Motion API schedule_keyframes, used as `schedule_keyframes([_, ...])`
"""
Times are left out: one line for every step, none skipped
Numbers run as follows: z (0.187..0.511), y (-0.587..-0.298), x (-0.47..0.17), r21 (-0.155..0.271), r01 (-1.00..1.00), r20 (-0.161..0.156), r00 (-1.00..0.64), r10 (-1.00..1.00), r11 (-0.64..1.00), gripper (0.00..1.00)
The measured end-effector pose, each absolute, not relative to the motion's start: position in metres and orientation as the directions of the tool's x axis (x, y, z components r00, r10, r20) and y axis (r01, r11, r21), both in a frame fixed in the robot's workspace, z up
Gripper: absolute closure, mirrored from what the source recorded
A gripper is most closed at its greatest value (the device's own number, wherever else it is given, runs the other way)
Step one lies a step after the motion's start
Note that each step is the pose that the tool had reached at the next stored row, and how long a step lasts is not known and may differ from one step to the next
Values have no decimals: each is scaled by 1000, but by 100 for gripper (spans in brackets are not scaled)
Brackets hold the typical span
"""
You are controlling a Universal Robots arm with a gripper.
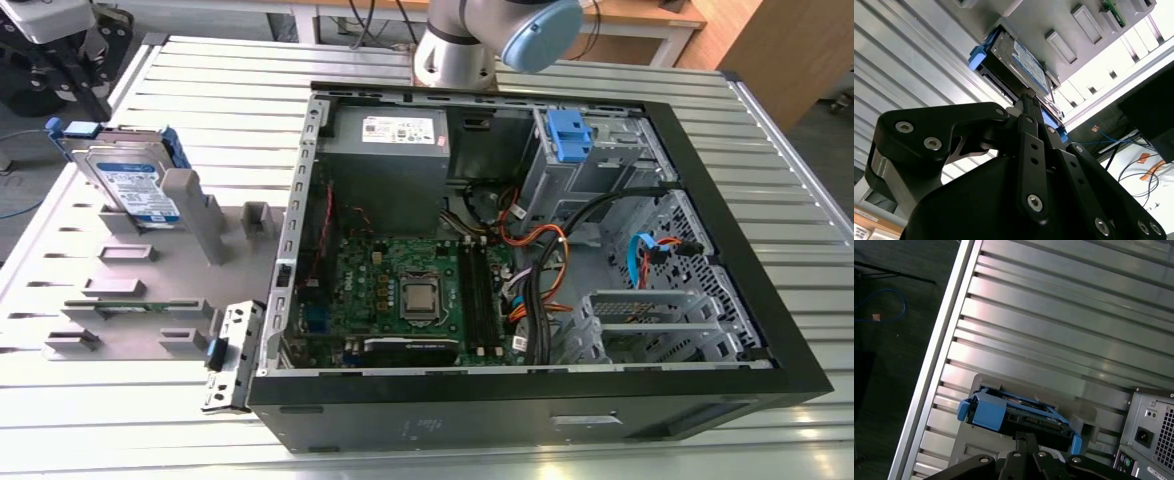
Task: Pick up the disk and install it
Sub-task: 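Pick up the disk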
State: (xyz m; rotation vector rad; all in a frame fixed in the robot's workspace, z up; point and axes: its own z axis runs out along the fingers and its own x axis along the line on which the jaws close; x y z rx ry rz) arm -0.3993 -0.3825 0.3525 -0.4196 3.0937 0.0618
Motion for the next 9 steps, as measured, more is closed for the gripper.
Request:
schedule_keyframes([352,-383,-399,37,-267,-24,-964,-266,963,89])
schedule_keyframes([352,-383,-399,37,-268,-24,-963,-267,963,89])
schedule_keyframes([352,-383,-399,37,-268,-24,-963,-267,963,89])
schedule_keyframes([352,-383,-399,37,-268,-24,-963,-267,963,89])
schedule_keyframes([352,-383,-399,37,-268,-24,-963,-267,963,89])
schedule_keyframes([352,-383,-399,37,-268,-24,-963,-267,963,89])
schedule_keyframes([352,-383,-399,37,-268,-24,-963,-267,963,89])
schedule_keyframes([352,-383,-399,37,-268,-24,-963,-267,963,89])
schedule_keyframes([352,-383,-399,37,-268,-24,-963,-267,963,89])
